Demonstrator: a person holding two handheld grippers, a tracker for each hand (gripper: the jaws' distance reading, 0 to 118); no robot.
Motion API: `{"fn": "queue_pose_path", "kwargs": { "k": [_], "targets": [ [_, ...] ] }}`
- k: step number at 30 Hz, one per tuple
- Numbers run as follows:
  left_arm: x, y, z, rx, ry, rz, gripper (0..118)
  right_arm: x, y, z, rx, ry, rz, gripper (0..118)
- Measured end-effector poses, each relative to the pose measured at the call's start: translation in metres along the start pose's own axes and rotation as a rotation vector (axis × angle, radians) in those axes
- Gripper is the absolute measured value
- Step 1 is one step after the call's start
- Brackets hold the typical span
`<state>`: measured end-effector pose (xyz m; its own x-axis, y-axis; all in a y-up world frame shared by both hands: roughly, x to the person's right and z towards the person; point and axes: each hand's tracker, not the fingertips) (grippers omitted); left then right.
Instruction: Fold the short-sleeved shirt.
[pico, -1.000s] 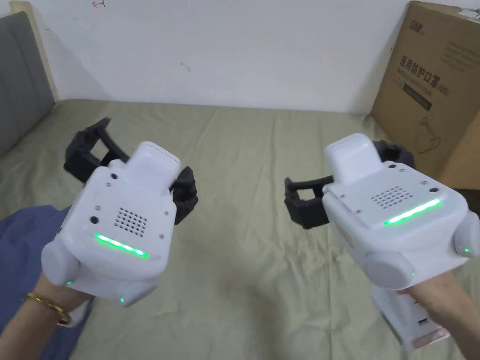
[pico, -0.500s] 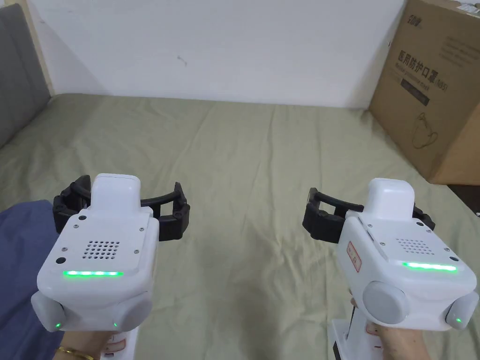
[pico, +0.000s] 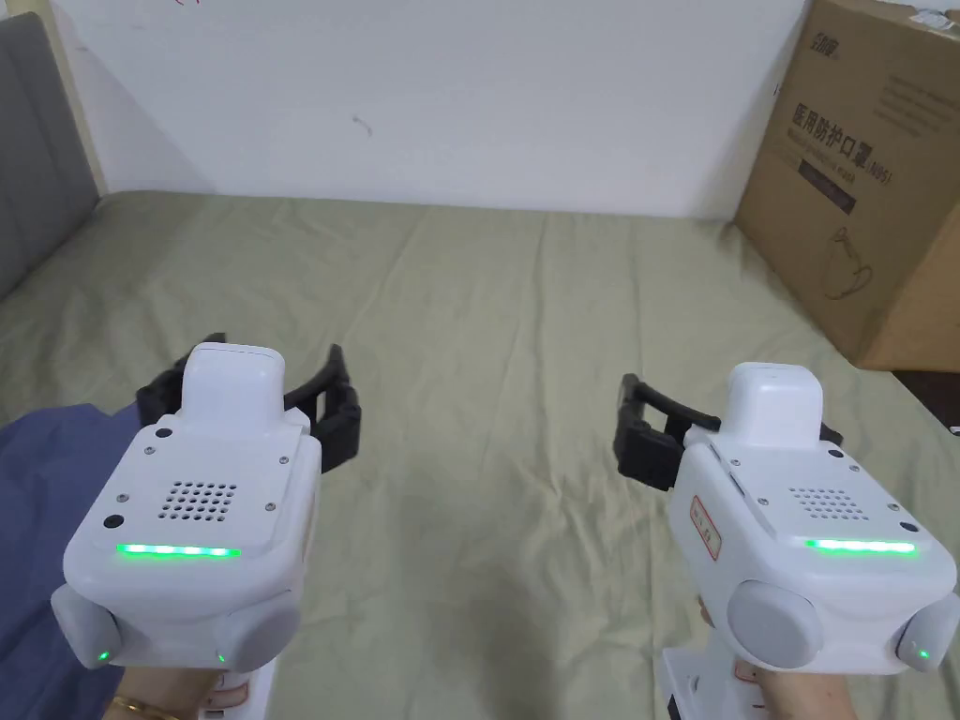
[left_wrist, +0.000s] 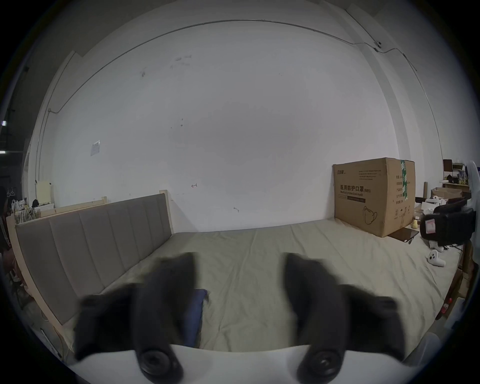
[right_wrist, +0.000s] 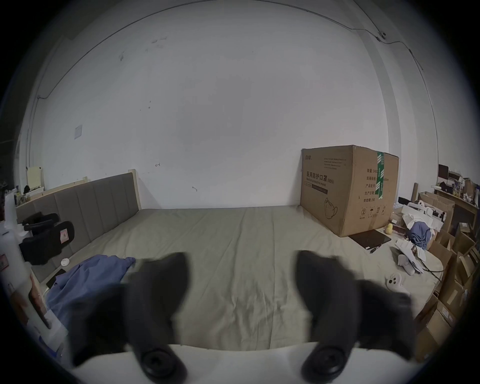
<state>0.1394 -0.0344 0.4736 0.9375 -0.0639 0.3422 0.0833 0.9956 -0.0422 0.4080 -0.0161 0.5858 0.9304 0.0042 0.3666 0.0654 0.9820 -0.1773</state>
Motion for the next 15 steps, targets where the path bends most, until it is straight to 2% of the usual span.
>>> {"fn": "queue_pose_path", "kwargs": {
  "k": [1, 2, 3, 4, 5, 7, 15],
  "targets": [
    [0.001, 0.001, 0.0, 0.0, 0.007, -0.005, 53, 0.0, 0.002, 0.0, -0.001, 0.0, -0.002, 76],
    [0.001, 0.002, 0.0, -0.002, 0.015, -0.011, 21, 0.001, 0.003, 0.0, -0.002, 0.0, -0.006, 43],
    [0.001, 0.002, 0.001, -0.003, 0.017, -0.011, 11, 0.001, 0.003, 0.0, -0.001, 0.0, -0.011, 24],
    [0.0, 0.003, 0.001, -0.004, 0.015, -0.009, 8, 0.002, 0.005, 0.001, -0.001, 0.003, -0.016, 17],
    [0.0, 0.004, 0.002, -0.007, 0.01, -0.007, 2, 0.001, 0.007, 0.003, -0.004, 0.011, -0.021, 12],
    [0.0, 0.004, 0.003, -0.001, 0.014, -0.006, 0, -0.002, 0.009, 0.007, -0.012, 0.017, -0.024, 0],
    [0.0, 0.005, 0.003, -0.012, 0.025, 0.017, 0, -0.003, 0.014, 0.013, -0.014, 0.019, 0.01, 0]
  ]
}}
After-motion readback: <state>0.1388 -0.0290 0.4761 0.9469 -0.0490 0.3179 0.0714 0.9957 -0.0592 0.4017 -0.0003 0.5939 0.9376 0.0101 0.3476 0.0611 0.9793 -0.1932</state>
